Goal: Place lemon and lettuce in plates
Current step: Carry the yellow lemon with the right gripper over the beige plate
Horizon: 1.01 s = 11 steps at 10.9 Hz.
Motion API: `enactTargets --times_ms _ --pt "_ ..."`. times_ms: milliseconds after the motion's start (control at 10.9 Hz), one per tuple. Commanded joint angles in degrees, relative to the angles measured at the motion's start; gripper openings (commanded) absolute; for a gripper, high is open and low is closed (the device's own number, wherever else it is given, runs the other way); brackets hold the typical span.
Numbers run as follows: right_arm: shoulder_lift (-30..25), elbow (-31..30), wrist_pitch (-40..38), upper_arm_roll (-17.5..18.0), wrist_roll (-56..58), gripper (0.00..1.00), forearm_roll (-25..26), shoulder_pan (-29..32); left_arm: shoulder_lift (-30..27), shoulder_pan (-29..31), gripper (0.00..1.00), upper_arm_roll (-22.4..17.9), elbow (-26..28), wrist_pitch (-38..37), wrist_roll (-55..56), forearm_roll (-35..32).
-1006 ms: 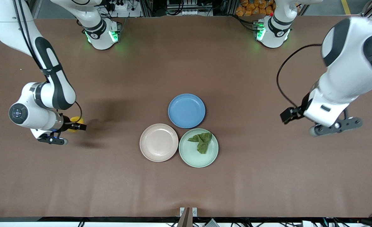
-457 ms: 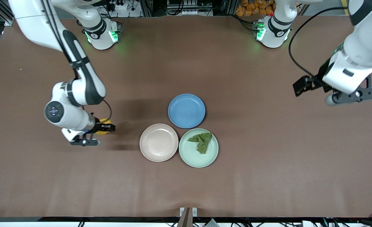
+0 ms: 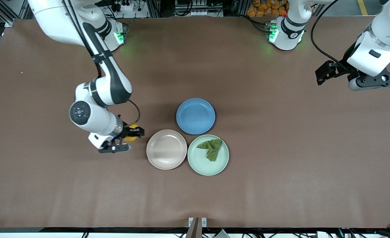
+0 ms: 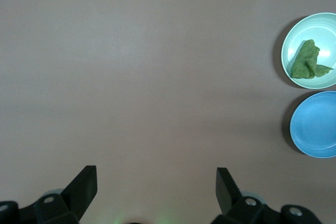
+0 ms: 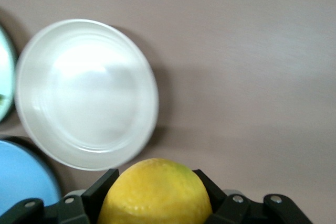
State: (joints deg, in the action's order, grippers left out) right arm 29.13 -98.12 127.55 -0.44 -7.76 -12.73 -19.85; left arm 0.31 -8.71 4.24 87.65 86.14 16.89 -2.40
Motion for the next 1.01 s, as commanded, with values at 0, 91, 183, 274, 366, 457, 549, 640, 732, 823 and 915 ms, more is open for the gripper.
enactTargets --times_ms 0,91,183,274,366,457,549,640,732,823,915 --pt "8.0 9.7 -0.5 -0.4 -0.7 0.48 -2.4 -2.6 -4.7 2.3 1.0 -0.1 6.7 4.3 -2.6 2.0" --pt "9.5 11.4 -0.2 -0.4 -0.9 0.48 -2.3 -3.9 -4.7 5.2 1.0 -0.1 6.7 4.4 -3.1 4.7" --pt "10.8 12.9 0.3 -0.4 -1.0 0.48 -2.4 -4.7 -4.7 7.7 1.0 -0.1 7.2 4.4 -6.1 6.6" --pt "11.5 13.4 1.6 -0.4 -1.0 0.48 -2.6 -5.5 -4.7 8.2 1.0 -0.2 7.1 4.4 -7.4 6.6" --pt "12.4 13.4 4.1 -0.4 -1.0 0.51 -2.6 -6.3 -5.3 8.4 1.0 -0.3 7.1 4.3 -7.7 6.2" --pt "13.8 13.4 6.8 -0.4 -1.0 0.54 -2.7 -7.0 -5.6 8.5 1.0 -0.3 6.8 4.3 -8.4 6.2" --pt "15.1 13.4 9.5 -0.4 -1.0 0.56 -2.7 -7.7 -5.2 9.7 1.0 -0.5 5.7 4.3 -9.2 6.2" --pt "16.1 13.4 11.6 -0.4 -1.0 0.63 -2.6 -7.9 -5.1 10.2 1.0 -0.5 5.6 4.4 -10.0 6.1" --pt "16.7 13.4 12.9 -0.4 -1.0 0.64 -2.7 -8.3 -5.1 10.2 1.0 -0.5 5.7 4.3 -10.3 5.8" --pt "16.8 13.3 13.2 -0.5 -1.0 0.75 -2.7 -8.2 -5.0 10.2 1.0 -0.5 5.8 4.3 -10.3 5.8" --pt "17.0 13.3 13.2 -0.5 -1.0 0.83 -2.6 -8.0 -4.9 10.1 1.0 -0.4 5.8 4.3 -10.3 5.7"
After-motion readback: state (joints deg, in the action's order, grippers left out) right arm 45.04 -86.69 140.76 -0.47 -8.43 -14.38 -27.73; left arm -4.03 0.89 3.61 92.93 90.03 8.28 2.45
